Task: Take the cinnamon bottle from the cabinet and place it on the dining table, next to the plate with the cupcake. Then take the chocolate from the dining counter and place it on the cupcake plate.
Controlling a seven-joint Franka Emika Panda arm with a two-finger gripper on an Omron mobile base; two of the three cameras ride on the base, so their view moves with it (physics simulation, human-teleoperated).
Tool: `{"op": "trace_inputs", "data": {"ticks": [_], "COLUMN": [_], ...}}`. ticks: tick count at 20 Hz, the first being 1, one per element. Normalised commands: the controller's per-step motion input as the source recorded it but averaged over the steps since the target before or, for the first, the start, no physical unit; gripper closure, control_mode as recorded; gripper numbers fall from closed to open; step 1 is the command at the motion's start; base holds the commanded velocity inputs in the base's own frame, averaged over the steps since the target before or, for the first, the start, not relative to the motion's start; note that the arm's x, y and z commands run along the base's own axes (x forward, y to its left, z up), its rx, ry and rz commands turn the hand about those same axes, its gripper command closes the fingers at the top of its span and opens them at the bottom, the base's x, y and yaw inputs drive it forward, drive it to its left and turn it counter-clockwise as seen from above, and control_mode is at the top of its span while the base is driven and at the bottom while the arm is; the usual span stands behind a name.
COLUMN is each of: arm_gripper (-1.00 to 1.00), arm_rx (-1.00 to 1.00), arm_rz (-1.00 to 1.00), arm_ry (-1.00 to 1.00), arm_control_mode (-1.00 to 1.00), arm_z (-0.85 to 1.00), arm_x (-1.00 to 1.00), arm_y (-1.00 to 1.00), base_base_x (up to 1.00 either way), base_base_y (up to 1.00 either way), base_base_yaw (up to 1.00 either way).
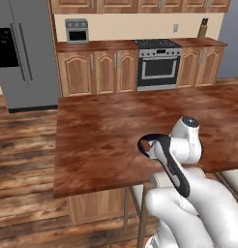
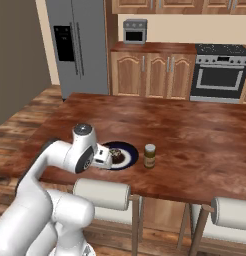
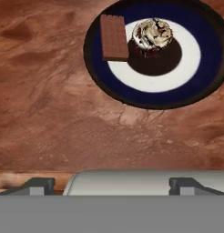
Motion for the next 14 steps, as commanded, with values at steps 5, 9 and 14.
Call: {"op": "trace_inputs", "data": {"ticks": [5, 9, 14], "arm_gripper": [-1.0, -1.0, -1.0], "arm_rx": [0.0, 0.0, 0.0], "arm_rz": [0.0, 0.0, 0.0], "arm_ry": [0.0, -0.07, -0.06], "arm_control_mode": [-1.0, -1.0, -1.0], "arm_z": [0.2, 0.18, 0.19], "arm_x": [-0.87, -0.89, -0.82], "arm_y": [-0.05, -0.06, -0.04], "base_base_x": [0.0, 0.0, 0.0], "base_base_y": [0.0, 0.0, 0.0], "base_base_yaw": [0.0, 0.0, 0.0]}}
